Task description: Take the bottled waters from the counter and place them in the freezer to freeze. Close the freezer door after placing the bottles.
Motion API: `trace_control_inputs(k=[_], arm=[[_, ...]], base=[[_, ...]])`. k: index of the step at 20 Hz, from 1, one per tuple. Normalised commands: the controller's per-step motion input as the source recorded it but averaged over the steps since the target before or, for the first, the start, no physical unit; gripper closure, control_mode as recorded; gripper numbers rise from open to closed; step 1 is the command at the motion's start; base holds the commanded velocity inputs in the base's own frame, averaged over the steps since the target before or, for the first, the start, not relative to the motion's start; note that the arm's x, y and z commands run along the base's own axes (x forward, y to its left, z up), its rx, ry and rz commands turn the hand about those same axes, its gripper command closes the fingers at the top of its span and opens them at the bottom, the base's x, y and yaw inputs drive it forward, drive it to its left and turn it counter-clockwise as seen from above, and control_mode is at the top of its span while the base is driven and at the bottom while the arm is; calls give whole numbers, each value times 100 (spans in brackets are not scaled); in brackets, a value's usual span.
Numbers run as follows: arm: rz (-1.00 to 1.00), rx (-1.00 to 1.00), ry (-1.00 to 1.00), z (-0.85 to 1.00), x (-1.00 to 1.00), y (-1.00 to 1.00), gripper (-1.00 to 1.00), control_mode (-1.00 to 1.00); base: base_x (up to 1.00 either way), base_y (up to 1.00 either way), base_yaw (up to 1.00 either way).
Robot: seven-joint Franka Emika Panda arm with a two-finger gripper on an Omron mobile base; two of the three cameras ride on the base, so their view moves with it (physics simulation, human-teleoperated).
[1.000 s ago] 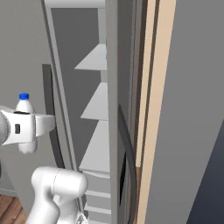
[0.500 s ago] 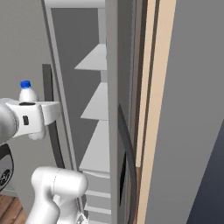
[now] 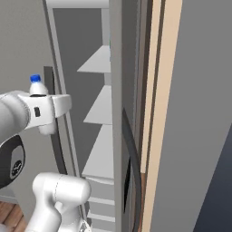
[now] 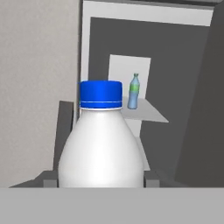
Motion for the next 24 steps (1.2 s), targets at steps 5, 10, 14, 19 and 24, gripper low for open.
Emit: trace_control_inputs(k=[5, 10, 14, 19, 24], arm=[[-1, 0, 0, 9, 38, -14, 100, -100], [-4, 0, 5, 0, 54, 0, 100, -100], [-6, 3, 0, 0, 28, -3, 100, -100], [-4, 5, 0, 0, 19, -5, 100, -100], [-5, 0, 0, 0, 21, 0, 100, -100]], base=[[0, 0, 0], [0, 0, 0], [0, 0, 0], [0, 0, 0], [0, 0, 0]])
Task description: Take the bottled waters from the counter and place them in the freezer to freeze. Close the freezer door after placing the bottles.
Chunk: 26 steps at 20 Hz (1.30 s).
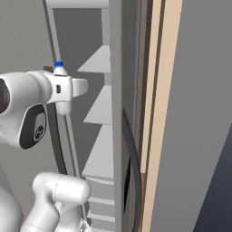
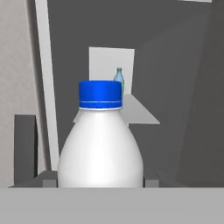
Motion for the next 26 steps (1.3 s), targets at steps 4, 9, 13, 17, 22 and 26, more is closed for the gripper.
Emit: trace_control_inputs(k=[4, 9, 13, 17, 22, 26], arm=[[-1, 0, 0, 0, 14, -1, 100, -100], [0, 0, 0, 3, 21, -5, 100, -100], [0, 0, 0, 11, 28, -4, 100, -100], [0, 0, 0, 10, 31, -1, 100, -100], [0, 0, 0, 5, 30, -6, 100, -100], [0, 0, 0, 2, 33, -4, 100, -100]], base=[[0, 0, 0], [0, 0, 0], [0, 0, 0], [0, 0, 0], [0, 0, 0], [0, 0, 0]])
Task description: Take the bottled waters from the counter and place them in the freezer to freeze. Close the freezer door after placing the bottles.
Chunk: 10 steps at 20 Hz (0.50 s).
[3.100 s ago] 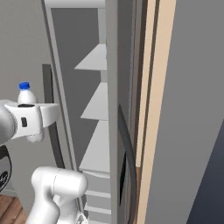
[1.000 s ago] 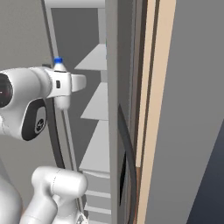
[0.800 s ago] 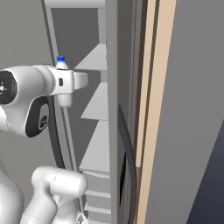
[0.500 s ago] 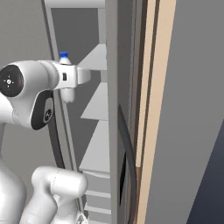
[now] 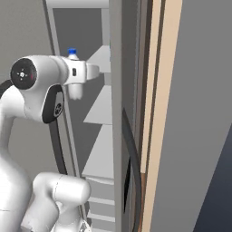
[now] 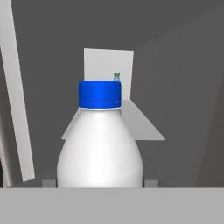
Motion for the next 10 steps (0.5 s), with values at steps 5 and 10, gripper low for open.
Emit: trace_control_inputs(k=[5, 10], arm=[[2, 0, -1, 0, 34, -2, 100, -100], [3, 0, 0, 0, 34, 0, 100, -100]], base=[[0, 0, 0], [0, 0, 0]])
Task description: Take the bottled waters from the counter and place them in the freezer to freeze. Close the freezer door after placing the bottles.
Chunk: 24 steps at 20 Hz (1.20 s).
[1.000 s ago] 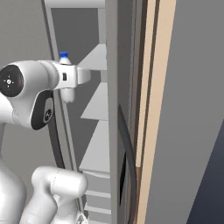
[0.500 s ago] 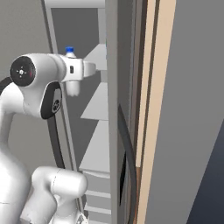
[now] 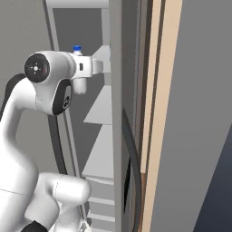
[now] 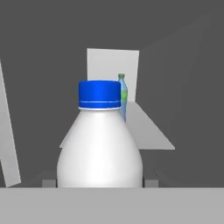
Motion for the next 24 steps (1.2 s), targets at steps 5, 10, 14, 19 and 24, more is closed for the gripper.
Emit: trace_control_inputs(k=[5, 10, 14, 19, 24], arm=[[6, 0, -1, 0, 18, 0, 100, -100], [7, 0, -2, 0, 10, 0, 100, -100], [6, 0, -6, 1, 6, 0, 100, -100], [4, 0, -10, 0, 5, 0, 100, -100], [0, 1, -7, 0, 10, 0, 100, -100]], base=[[0, 0, 0], [0, 0, 0], [0, 0, 0], [0, 0, 0], [0, 0, 0]])
